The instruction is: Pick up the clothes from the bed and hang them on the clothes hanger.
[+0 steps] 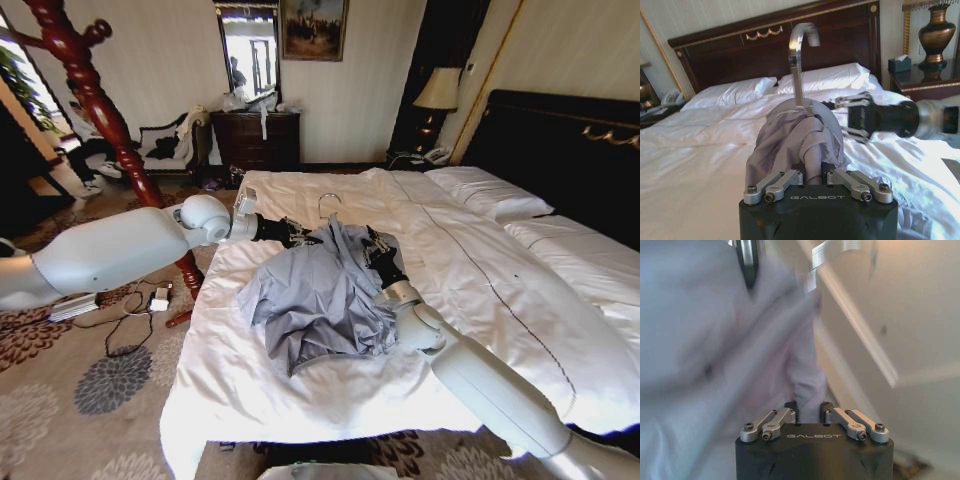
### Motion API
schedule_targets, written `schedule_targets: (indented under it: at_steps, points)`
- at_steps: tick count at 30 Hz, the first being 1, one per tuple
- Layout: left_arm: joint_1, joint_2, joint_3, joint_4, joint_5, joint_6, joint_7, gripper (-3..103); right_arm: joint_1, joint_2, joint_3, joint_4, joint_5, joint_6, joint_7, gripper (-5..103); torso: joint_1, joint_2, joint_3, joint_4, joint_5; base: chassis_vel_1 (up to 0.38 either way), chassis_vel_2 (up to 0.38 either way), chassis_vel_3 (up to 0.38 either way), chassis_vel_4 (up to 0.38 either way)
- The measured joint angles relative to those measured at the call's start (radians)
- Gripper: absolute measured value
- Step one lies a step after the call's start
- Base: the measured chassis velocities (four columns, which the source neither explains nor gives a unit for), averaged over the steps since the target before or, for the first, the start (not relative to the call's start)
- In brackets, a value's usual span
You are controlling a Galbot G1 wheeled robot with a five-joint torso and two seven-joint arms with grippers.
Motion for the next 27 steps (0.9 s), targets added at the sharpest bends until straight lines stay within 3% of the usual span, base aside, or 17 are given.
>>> schedule_targets:
  at_steps: [21, 27]
  points:
    - [0.036, 0.049, -0.060, -0.031, 0.002, -0.013, -0.025, 15, -0.043, -0.031, 0.019, 0.031, 0.067, -0.025, -0.004, 97, 0.000, 0.000, 0.000, 0.0002, 0.0003, 0.000, 0.000, 0.000, 0.000]
    - [0.057, 0.074, -0.069, -0.065, 0.004, -0.013, -0.031, 15, -0.032, -0.039, 0.020, 0.032, 0.069, -0.032, -0.010, 100, 0.000, 0.000, 0.000, 0.0002, 0.0003, 0.000, 0.000, 0.000, 0.000]
